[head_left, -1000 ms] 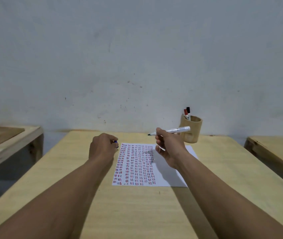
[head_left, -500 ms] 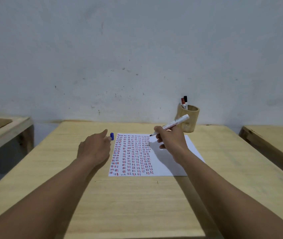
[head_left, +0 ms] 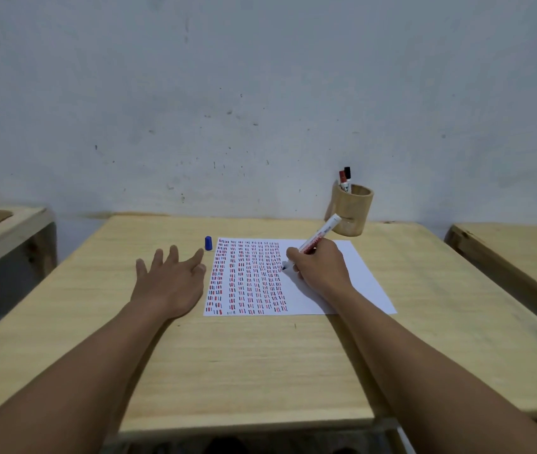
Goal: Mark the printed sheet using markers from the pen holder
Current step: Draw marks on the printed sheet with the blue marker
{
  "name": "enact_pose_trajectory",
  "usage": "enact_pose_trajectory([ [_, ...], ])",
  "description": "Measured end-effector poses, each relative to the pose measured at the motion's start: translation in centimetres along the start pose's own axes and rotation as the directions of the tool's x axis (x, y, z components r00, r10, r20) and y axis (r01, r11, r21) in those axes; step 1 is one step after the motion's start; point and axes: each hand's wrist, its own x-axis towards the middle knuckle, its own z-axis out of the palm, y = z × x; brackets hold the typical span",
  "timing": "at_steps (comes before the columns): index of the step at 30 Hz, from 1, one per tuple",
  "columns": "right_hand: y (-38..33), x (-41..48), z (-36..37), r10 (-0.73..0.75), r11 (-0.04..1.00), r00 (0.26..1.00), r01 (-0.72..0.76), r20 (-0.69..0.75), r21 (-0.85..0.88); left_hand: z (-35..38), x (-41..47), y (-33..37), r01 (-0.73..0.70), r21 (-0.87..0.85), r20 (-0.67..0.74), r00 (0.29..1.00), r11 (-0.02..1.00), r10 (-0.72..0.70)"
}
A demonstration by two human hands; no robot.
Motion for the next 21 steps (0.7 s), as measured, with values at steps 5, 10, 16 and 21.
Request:
enact_pose_trajectory([
  [5,0.22,0.22,0.17,-0.02,1.0,1.0,0.02,-0.008,-0.016,0.01,-0.08,0.11,0.006,0.005,0.008,1.0,1.0,-0.006],
  [10,0.39,0.31,0.29,-0.032,0.999,0.999,0.032,-0.001,-0.017,-0.09,-0.21,0.15,0.011,0.008,0.019,1.0,1.0,-0.011],
  [16,0.33,0.34,0.33,-0.035,0.999,0.999,0.035,0.009,-0.025,-0.03,-0.18,0.18,0.008,0.002,0.016,1.0,1.0,-0.008],
  [21,0.3,0.3,0.24,-0.022,0.999,1.0,0.022,0.011,-0.028,0.09,-0.12,0.09,0.004,0.006,0.01,1.0,1.0,-0.004],
])
